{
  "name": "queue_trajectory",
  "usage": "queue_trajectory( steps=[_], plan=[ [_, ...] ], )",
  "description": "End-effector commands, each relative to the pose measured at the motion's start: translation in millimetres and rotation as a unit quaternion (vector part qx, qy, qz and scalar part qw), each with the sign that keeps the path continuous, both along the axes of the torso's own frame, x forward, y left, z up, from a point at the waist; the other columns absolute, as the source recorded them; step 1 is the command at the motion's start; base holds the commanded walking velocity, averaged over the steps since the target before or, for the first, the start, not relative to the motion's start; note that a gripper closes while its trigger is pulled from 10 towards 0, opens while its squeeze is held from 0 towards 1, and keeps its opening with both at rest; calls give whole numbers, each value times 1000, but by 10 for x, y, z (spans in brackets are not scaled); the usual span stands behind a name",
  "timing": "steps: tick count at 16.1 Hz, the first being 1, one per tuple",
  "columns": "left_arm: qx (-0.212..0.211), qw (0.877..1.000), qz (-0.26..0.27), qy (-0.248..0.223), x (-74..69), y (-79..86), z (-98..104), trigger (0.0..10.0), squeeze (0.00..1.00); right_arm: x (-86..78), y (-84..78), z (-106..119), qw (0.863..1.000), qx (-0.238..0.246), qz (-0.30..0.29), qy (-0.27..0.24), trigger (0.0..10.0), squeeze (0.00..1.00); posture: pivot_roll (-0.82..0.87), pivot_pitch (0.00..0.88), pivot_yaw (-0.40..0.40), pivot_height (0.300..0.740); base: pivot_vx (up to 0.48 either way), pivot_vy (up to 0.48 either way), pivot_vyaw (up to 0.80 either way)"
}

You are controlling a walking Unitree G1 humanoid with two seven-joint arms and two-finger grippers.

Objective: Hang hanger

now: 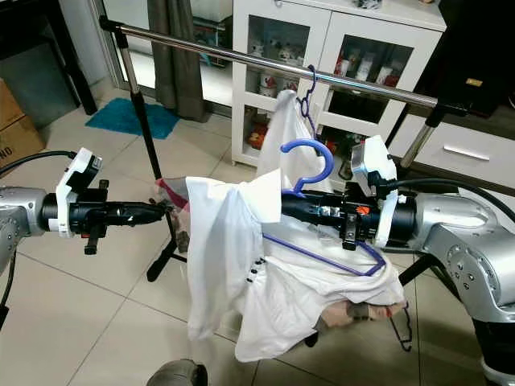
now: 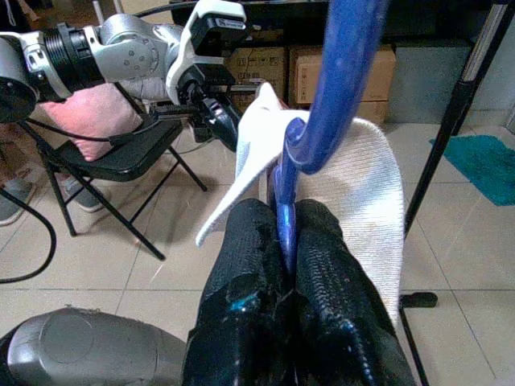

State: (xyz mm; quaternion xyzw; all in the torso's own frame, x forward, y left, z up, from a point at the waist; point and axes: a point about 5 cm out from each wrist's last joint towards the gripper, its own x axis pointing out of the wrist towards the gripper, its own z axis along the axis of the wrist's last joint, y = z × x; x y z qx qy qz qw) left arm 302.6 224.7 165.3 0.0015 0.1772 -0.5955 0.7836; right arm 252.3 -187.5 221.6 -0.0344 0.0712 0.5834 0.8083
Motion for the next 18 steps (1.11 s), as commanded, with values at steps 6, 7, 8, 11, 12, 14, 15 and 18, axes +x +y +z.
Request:
queue_trajectory(
  steps=[6,7,8,11,12,14,15,18],
  plan=[
    [2,997,70,-37,66,199,84,0,0,19,-51,92,1000,6,-13,-25,10000,0,110,0,2,740,0,0,0],
    [3,987,148,-61,72,439,108,0,0,16,-66,71,999,6,-23,-26,10000,0,113,0,1,740,0,0,0],
    [1,985,159,-63,64,465,105,0,0,19,-66,64,999,6,-26,-26,10000,0,113,0,1,740,0,0,0],
    [-2,987,149,-60,88,360,64,0,0,54,-43,48,999,6,-32,-28,10000,0,113,0,1,740,0,0,0],
    [-3,987,149,-60,96,354,59,0,0,53,-40,47,999,6,-31,-27,10000,0,113,0,1,740,0,0,0],
    [-3,986,153,-63,107,362,49,0,0,44,-44,50,999,6,-32,-27,10000,0,110,0,2,740,0,0,0],
    [2,985,157,-68,115,363,39,0,0,36,-52,56,999,6,-32,-26,10000,0,109,0,1,740,0,0,0],
    [-9,992,106,-67,92,227,39,10000,75,32,-51,52,999,6,-26,-23,10000,0,111,0,0,740,0,0,0]
  ],
)
